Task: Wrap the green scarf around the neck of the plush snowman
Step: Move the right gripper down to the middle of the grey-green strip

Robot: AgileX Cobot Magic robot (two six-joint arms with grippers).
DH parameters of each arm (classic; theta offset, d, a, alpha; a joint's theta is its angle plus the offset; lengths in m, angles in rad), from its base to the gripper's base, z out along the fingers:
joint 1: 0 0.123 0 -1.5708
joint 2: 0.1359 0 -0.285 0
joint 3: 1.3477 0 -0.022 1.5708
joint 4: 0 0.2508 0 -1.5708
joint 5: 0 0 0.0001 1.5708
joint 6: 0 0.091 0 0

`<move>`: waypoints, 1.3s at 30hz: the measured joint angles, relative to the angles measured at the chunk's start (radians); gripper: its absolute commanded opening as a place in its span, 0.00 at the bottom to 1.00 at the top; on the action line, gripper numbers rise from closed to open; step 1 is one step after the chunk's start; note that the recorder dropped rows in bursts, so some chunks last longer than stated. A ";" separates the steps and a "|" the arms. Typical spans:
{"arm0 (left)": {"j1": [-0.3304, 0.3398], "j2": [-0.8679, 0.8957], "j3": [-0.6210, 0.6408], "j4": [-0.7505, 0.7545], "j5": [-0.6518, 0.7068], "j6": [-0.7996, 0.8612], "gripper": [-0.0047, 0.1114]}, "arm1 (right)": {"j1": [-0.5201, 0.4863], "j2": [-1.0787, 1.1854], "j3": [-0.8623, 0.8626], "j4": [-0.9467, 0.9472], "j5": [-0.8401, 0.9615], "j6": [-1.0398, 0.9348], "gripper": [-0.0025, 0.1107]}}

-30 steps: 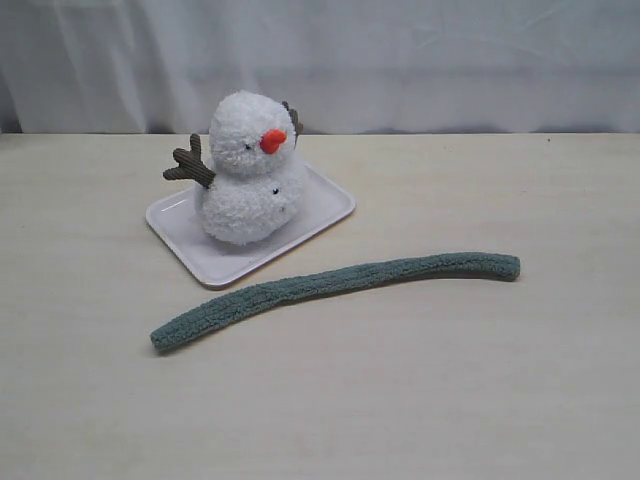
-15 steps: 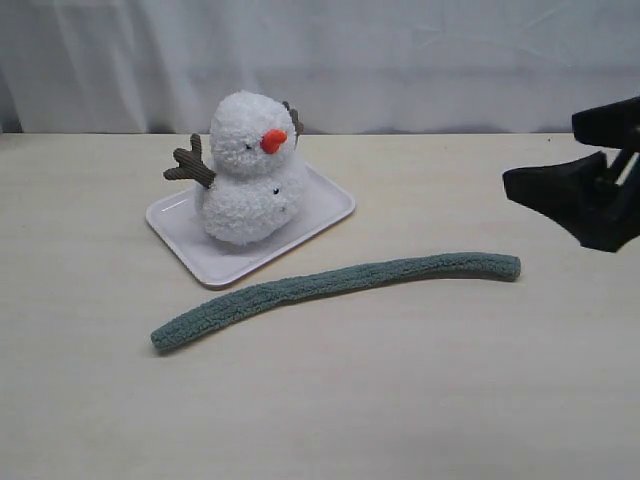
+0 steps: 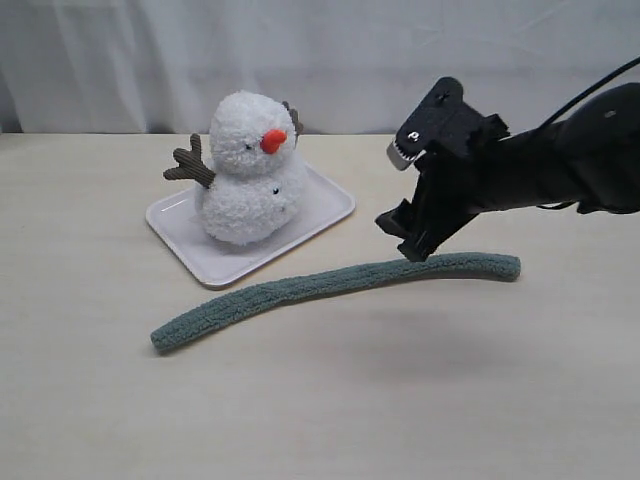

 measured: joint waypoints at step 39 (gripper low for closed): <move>0.000 0.000 0.000 0.000 0.000 0.000 0.04 | -0.106 0.265 -0.245 0.760 -0.275 -0.573 0.52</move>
